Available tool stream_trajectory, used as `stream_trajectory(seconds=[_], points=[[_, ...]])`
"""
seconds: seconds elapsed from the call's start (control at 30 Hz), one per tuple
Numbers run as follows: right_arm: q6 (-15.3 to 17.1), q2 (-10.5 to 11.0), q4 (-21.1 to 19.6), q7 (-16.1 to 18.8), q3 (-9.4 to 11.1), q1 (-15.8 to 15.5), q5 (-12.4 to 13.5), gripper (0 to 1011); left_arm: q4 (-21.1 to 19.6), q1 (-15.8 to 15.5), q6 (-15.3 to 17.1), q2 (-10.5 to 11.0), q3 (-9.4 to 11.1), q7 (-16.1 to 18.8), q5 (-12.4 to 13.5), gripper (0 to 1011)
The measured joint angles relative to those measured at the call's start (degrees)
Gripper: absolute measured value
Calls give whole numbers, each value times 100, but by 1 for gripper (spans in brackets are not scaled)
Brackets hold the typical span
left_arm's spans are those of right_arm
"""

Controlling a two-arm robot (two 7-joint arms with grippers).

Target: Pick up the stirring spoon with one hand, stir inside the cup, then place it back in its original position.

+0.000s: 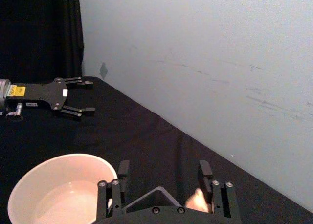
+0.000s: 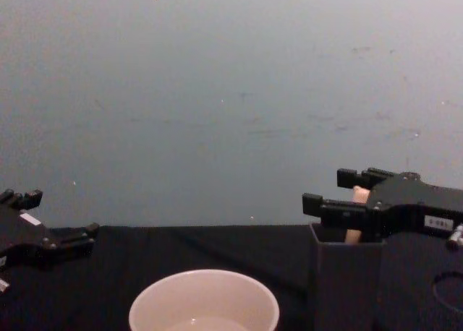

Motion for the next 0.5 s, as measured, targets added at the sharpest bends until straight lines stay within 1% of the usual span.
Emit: stream_trajectory(seconds=[0.2, 0.27, 0.4, 0.5], points=[[-1, 0, 0, 2, 0, 0, 0, 1002, 0, 0, 0, 0, 0, 0, 0, 1001], [-10, -2, -3, 7, 7, 0, 6, 1002, 0, 0, 0, 0, 0, 0, 0, 1001], [-162, -18, -77, 11, 84, 3, 33, 1002, 0, 0, 0, 0, 0, 0, 0, 1001], [-327, -32, -204, -14, 185, 3, 65, 1002, 0, 0, 0, 0, 0, 0, 0, 1001]])
